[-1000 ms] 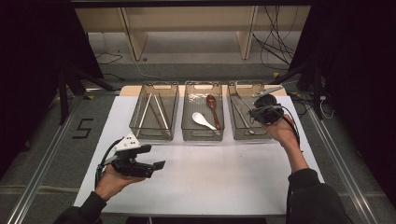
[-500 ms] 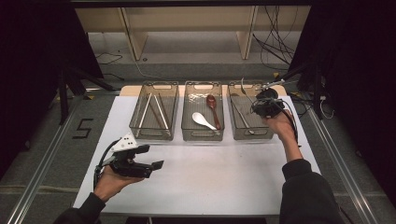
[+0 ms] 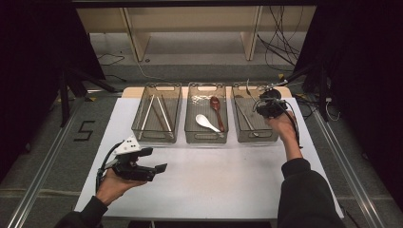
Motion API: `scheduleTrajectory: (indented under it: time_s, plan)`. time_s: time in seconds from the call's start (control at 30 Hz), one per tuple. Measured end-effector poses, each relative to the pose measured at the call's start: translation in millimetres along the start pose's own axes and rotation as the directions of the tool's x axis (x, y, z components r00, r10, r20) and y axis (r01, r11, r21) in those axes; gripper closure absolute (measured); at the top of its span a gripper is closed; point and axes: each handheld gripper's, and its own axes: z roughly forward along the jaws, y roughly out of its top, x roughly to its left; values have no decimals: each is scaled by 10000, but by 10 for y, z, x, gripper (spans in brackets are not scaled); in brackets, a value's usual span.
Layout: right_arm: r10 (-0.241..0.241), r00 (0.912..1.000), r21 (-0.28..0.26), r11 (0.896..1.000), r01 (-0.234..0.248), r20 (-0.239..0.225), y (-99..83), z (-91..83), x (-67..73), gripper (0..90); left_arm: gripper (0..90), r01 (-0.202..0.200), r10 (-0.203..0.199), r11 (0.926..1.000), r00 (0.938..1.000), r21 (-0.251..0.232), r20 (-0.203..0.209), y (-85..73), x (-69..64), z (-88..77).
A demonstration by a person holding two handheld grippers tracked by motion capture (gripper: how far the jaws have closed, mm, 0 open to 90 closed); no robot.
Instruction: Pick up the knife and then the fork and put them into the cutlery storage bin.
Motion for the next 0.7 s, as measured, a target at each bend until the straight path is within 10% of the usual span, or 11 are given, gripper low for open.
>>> scheduleTrajectory:
  time_s: [0.43, 0.7]
  plan:
    - [112, 9997, 221, 9997, -116, 199, 5, 111, -1, 851, 171, -22, 22, 10000, 10000, -32, -12, 0, -1, -1]
    - [96, 9999, -134, 9999, -97, -48, 32, 31, 22, 665, 171, 9, -9, 10000, 10000, -43, -5, 0, 0, -4]
